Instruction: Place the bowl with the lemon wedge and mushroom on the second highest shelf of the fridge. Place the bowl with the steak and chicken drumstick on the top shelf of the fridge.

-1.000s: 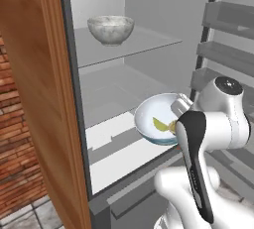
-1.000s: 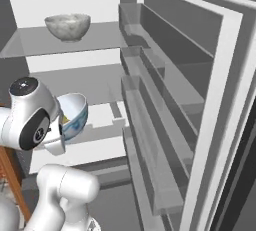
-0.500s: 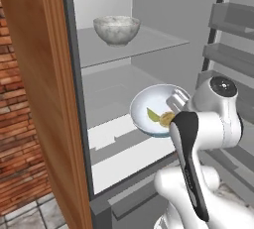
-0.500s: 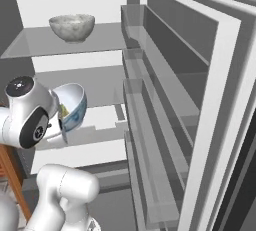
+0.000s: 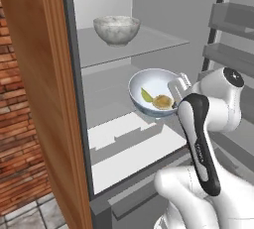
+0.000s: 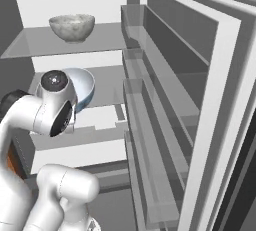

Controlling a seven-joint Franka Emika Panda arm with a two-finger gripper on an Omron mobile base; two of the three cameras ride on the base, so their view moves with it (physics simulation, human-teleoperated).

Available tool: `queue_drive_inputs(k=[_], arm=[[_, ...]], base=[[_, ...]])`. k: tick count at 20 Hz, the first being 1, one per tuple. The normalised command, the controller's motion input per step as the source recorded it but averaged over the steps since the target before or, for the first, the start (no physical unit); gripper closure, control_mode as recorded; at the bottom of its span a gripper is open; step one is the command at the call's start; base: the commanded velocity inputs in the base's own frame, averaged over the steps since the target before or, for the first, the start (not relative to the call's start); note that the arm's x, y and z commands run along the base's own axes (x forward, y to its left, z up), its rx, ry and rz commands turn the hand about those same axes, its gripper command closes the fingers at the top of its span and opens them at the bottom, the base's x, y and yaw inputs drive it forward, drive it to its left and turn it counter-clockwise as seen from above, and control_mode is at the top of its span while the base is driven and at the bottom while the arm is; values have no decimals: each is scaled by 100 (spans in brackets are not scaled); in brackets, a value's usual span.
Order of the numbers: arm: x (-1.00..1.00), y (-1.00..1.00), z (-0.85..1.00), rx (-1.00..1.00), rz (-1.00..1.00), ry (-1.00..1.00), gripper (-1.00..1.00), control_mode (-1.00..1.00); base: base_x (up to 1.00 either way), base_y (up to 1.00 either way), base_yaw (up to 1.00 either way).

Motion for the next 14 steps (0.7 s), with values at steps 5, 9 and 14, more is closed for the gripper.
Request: queue_drive_inputs(k=[5, 9, 14], arm=[[29, 19, -6, 0, 1, 4, 100, -100], [99, 43, -26, -5, -3, 0, 100, -100], [85, 26, -20, 0, 0, 0, 100, -100]], base=[[0, 0, 0], [0, 0, 0], [0, 0, 0]])
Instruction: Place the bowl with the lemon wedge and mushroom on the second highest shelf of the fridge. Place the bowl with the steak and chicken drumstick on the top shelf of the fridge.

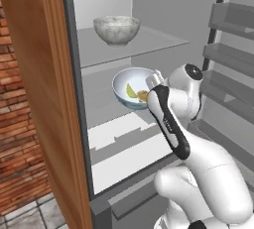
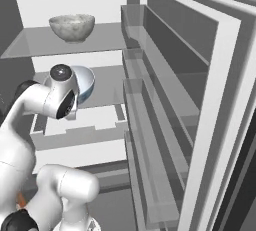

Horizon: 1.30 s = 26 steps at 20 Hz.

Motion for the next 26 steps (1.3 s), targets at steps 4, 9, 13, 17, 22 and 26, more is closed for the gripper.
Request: queue_drive_inputs(k=[4, 9, 13, 17, 22, 26], arm=[[72, 13, -20, 0, 0, 2, 100, -100], [65, 10, -25, 0, 0, 7, 100, -100], [47, 6, -38, 0, 0, 13, 100, -100], [47, 6, -29, 0, 0, 10, 100, -100], [11, 3, 0, -1, -1, -8, 100, -100], [10, 13, -3, -1, -2, -7, 100, -100]], base=[[0, 0, 0], [0, 0, 0], [0, 0, 0], [0, 0, 0], [0, 0, 0], [0, 0, 0]])
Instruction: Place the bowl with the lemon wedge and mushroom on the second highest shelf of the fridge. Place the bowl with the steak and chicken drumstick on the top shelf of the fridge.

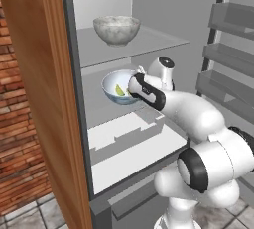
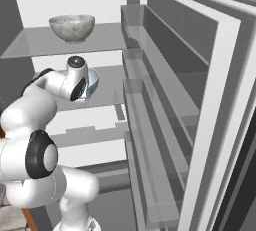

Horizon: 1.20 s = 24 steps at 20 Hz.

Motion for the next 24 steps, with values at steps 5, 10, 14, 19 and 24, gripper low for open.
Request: queue_drive_inputs(k=[5, 10, 14, 19, 24], arm=[[24, 18, 0, -4, -8, -16, 100, -100], [33, 0, 0, 0, -2, -1, 100, -100], [21, 0, 0, 0, -1, 0, -100, -100], [-49, 0, 0, 0, 0, -9, -100, -100], [-89, 0, 14, 0, -1, -20, -100, -100]], base=[[0, 0, 0], [0, 0, 0], [0, 0, 0], [0, 0, 0], [0, 0, 0]])
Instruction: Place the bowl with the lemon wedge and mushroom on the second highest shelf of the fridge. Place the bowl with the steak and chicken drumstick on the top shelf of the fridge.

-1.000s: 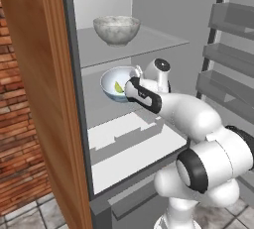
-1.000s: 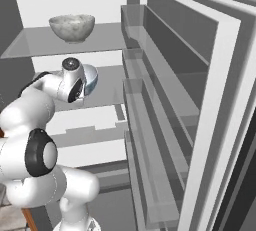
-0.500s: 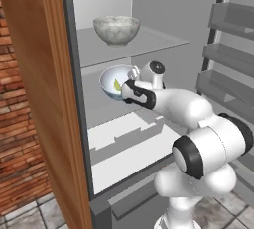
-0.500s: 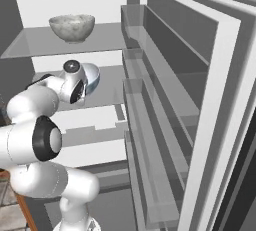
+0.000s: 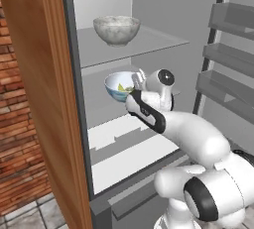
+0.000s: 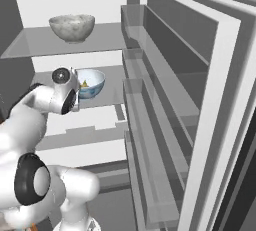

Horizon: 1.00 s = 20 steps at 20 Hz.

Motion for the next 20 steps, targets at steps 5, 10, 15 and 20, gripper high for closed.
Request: queue_drive_inputs(k=[5, 10, 15, 20], arm=[[-100, 0, 68, 0, -10, -15, -100, -100], [-100, 0, 100, -1, -18, -15, -100, -100], [-100, -3, 100, 0, -23, -12, -100, -100], [-100, -21, 100, 0, -22, -6, -100, -100]], base=[[0, 0, 0], [0, 0, 0], [0, 0, 0], [0, 0, 0]])
